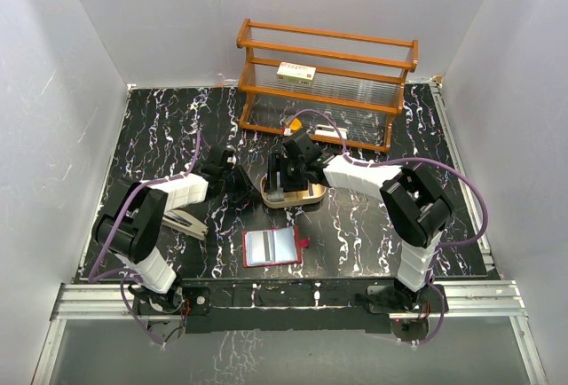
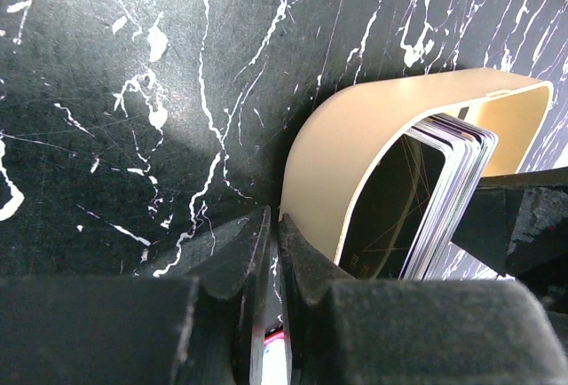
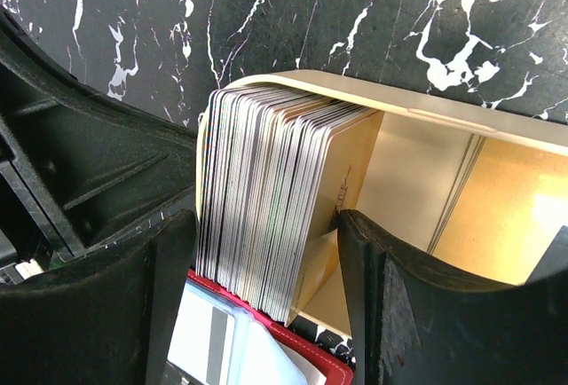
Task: Put the credit cards into the card holder
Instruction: Pick up the credit card from the storage box.
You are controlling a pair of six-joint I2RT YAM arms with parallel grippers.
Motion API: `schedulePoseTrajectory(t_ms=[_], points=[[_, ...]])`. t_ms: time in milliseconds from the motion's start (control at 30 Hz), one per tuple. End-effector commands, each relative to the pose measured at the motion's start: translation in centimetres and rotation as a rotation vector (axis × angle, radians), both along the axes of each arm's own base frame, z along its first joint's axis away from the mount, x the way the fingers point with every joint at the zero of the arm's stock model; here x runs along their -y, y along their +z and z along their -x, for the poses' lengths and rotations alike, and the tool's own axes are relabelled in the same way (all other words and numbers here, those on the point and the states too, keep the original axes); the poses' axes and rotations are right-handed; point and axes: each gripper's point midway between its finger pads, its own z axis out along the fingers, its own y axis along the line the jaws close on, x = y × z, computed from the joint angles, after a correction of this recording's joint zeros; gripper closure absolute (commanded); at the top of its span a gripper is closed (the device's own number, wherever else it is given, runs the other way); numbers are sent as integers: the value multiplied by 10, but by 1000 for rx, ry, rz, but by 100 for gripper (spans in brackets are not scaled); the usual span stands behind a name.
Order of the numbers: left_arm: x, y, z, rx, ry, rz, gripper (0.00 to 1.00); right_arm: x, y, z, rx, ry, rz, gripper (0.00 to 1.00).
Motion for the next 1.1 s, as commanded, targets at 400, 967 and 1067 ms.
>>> schedulePoseTrajectory(t_ms=[400,967,1067], points=[[9,15,-4,17,-17,35,91,-7,47,-9,95,-4,-54,40],[9,15,-3,11,-21,34,91,-5,52,-10,105,-16,-53,53],[9,15,-3,11,-24,34,91,0,46,-11,102,-34,-33,58]])
